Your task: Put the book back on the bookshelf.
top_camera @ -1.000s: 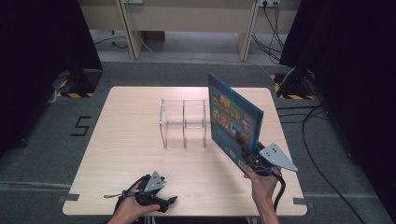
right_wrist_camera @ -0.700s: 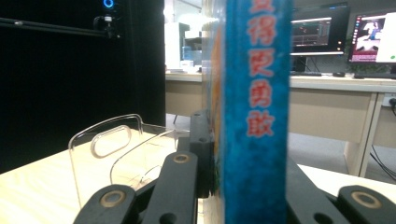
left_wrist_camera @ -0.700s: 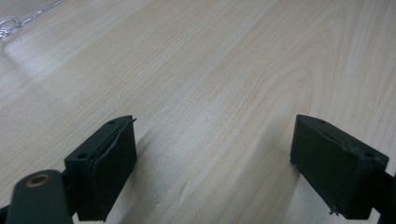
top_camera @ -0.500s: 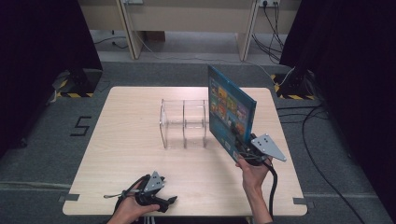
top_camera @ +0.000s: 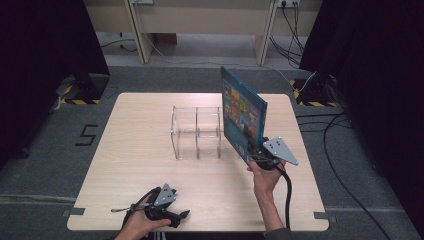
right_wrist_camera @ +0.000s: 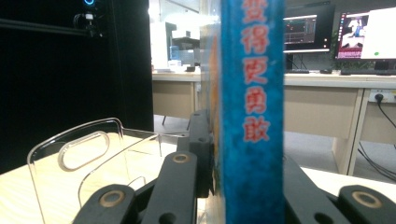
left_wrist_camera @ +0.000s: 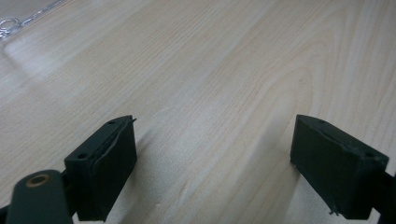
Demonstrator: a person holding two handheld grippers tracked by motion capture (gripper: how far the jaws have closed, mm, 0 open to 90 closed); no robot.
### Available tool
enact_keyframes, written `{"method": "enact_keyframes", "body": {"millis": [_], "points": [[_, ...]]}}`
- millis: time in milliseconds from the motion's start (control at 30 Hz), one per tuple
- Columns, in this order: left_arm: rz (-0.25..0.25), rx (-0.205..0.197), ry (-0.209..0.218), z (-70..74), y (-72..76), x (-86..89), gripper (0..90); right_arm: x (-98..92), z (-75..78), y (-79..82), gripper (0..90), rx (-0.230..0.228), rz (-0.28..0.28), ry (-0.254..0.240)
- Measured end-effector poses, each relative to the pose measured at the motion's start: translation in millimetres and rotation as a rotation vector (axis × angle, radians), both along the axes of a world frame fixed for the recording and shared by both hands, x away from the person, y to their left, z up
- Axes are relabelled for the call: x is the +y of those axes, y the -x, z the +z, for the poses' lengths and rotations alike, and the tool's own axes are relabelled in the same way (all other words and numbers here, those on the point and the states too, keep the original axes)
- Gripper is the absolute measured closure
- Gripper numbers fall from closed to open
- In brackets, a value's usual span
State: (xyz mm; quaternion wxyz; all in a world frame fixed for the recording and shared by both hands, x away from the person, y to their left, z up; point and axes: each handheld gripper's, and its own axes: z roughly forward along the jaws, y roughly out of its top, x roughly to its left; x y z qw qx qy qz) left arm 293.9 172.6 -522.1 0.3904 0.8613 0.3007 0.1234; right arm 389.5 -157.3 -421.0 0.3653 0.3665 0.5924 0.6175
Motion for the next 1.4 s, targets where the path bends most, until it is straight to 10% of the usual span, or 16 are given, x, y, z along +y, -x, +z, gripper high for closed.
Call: {"method": "enact_keyframes", "body": {"millis": [767,1400], "points": [[-0.002,-0.002,0.005,-0.5,1.0,0.1,13.5,20.9,-16.3,-27.4,81.1,-0.022,-0.037,-0.035],[-0.013,-0.002,0.004,-0.4,2.5,-0.9,13.5,4.2,-39.0,-8.9,76.9,0.037,-0.104,-0.071]]}}
